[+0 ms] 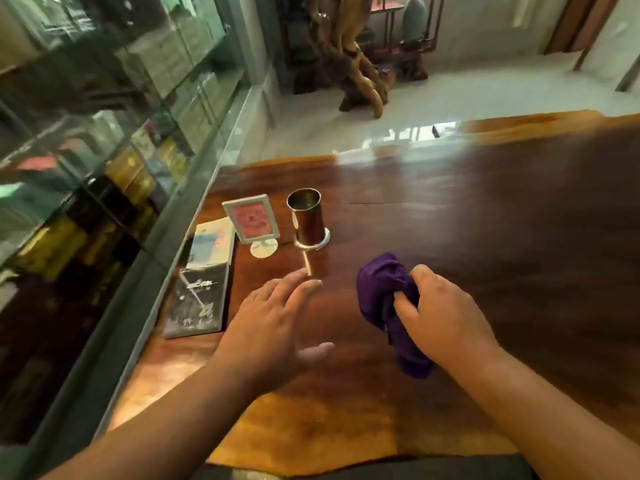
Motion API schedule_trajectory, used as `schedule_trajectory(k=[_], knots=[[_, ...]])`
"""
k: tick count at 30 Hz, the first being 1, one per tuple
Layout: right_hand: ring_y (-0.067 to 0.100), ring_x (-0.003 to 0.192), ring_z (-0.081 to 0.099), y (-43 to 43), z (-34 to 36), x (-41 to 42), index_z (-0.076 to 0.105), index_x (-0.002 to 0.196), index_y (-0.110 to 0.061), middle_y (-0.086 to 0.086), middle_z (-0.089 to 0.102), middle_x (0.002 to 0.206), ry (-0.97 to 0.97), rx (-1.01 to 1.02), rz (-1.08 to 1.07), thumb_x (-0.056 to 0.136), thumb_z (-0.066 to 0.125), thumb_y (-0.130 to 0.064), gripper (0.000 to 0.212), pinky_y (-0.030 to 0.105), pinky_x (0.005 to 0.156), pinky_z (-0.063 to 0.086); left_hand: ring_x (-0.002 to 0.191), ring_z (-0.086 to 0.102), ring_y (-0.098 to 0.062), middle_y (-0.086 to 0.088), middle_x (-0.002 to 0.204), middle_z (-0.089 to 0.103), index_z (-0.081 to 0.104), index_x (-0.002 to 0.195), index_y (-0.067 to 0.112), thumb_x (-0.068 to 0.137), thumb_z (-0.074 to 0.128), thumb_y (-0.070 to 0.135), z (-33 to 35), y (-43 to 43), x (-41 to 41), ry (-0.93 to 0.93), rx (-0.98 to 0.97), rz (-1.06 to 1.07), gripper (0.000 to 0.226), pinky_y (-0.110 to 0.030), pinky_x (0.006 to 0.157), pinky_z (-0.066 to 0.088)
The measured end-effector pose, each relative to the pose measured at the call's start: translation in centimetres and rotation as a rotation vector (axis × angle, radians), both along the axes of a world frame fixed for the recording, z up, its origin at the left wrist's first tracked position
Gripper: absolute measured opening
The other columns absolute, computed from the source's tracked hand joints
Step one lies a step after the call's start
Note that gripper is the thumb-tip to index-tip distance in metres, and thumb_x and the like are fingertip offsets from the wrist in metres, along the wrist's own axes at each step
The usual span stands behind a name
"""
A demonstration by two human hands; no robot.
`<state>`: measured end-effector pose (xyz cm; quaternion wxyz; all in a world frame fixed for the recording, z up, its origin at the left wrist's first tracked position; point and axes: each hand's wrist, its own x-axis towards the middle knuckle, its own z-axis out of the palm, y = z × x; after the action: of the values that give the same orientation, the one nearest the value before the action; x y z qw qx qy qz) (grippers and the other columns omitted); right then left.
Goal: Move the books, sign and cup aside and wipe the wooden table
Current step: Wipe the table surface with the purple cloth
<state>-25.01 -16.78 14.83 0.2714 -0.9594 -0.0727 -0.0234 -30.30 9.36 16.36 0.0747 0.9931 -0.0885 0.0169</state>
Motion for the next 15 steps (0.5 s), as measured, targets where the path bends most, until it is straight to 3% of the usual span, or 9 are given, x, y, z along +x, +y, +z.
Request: schedule_trajectory(k=[5, 9, 15], knots=[[0.006, 0.06, 0.057, 9.3, -3.9, 1.6, 0.042, 0.083, -0.035, -0.012, 0.058, 0.074, 0.053, 0.092, 0.083, 0.098, 0.059, -0.04, 0.023, 0.025, 0.048, 0.038, 0.147, 0.034, -0.019, 0.008, 0.167, 0.028, 0.024, 0.155, 0.04, 0.072, 0.047, 0.096, -3.7, 10.7, -4.6, 0.028, 0.0, 0.199, 0.103, -0.039, 0.118, 0.028], [0.019, 0.068, 0.06, 16.2, -7.2, 2.1, 0.042, 0.086, -0.033, -0.006, 0.059, 0.081, 0.095, 0.141, 0.139, 0.096, 0.057, -0.043, 0.021, 0.043, 0.059, 0.051, 0.146, 0.037, -0.02, 0.003, 0.165, 0.034, 0.032, 0.155, 0.032, 0.072, 0.049, 0.097, -6.8, 17.4, -9.3, 0.063, 0.015, 0.339, 0.107, -0.04, 0.119, 0.029], [0.008, 0.062, 0.046, 24.0, -12.8, 1.8, 0.036, 0.083, -0.033, -0.011, 0.05, 0.08, 0.1, 0.14, 0.215, 0.094, 0.059, -0.043, 0.028, 0.028, 0.048, 0.029, 0.144, 0.039, -0.023, 0.002, 0.165, 0.033, 0.035, 0.155, 0.025, 0.063, 0.047, 0.103, -11.5, 24.3, -15.8, 0.149, 0.023, 0.54, 0.121, -0.045, 0.117, 0.037]])
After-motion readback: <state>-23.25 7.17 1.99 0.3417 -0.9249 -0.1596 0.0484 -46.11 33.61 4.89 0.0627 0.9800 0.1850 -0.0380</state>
